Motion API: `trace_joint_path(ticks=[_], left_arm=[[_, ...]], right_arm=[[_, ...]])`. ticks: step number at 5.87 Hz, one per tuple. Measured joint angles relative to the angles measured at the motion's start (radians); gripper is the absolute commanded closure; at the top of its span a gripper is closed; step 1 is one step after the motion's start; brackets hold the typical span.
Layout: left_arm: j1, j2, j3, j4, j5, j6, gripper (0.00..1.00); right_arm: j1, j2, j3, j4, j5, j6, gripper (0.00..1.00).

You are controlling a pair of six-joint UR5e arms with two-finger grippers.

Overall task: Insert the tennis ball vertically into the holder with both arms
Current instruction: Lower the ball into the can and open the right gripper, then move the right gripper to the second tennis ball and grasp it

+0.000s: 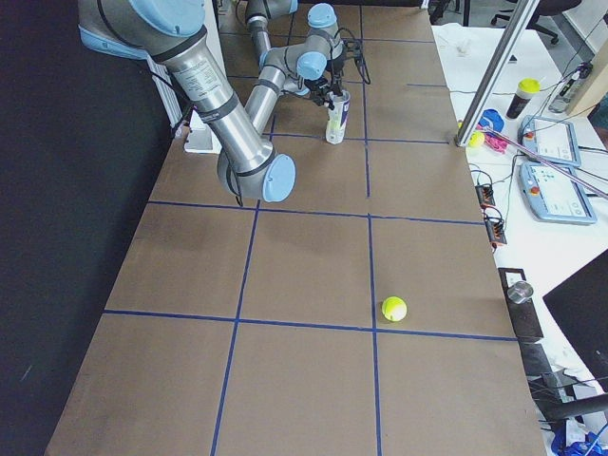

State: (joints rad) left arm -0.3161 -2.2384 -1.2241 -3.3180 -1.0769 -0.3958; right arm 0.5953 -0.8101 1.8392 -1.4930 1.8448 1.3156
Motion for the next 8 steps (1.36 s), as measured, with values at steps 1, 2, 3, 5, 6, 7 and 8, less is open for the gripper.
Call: trace_joint_path(ticks=[1,2,3,5,6,7,8], left_arm=[[0.001,0.0,0.0,0.0,0.0,0.0,0.16],[0.002,0.0,0.0,-0.001,0.0,0.0,0.16],[0.004,-0.001,-0.001,-0.001,0.0,0.0,0.16],[0.005,-0.001,-0.002,-0.002,0.0,0.0,0.16],[0.005,-0.001,-0.002,-0.002,0.0,0.0,0.16],[0.006,-0.001,-0.003,-0.001,0.0,0.0,0.15],[0.008,-0.001,-0.003,0.0,0.0,0.001,0.15]], right_arm=[[0.007,-0.008,0.008,-0.001,0.006,-0.002,0.01],[0.039,-0.045,0.027,0.0,0.032,-0.011,0.01],[0.1,-0.104,0.044,0.002,0.082,-0.052,0.01],[0.282,-0.254,0.049,0.001,0.206,-0.281,0.01],[0.381,-0.335,0.028,0.001,0.251,-0.445,0.01],[0.478,-0.39,-0.049,0.003,0.281,-0.627,0.01],[0.565,-0.406,-0.17,0.007,0.31,-0.807,0.01]])
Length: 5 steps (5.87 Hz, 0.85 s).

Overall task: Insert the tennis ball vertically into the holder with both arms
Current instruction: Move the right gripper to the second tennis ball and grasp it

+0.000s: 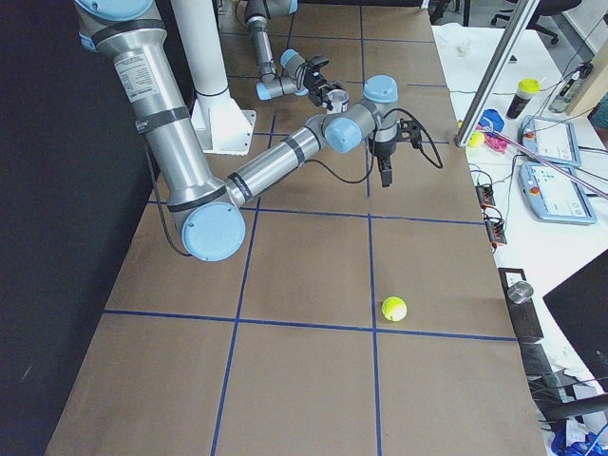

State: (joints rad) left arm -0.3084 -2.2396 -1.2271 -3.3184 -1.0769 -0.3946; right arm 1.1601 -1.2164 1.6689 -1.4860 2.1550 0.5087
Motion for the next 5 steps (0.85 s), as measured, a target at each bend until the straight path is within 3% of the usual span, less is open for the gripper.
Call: trace_joint_path(ticks=[2,4,5], left_arm=[[0.001,0.0,0.0,0.001,0.0,0.0,0.14],[0.002,-0.001,0.0,0.002,0.0,0.0,0.14],[0.002,-0.001,0.0,0.002,0.0,0.0,0.14]], right_arm=[[0.094,0.009,-0.251,0.049,0.022,-0.275,0.01],[0.114,0.022,-0.504,0.291,0.003,-0.386,0.01],[0.116,0.014,-0.548,0.333,-0.018,-0.416,0.01]])
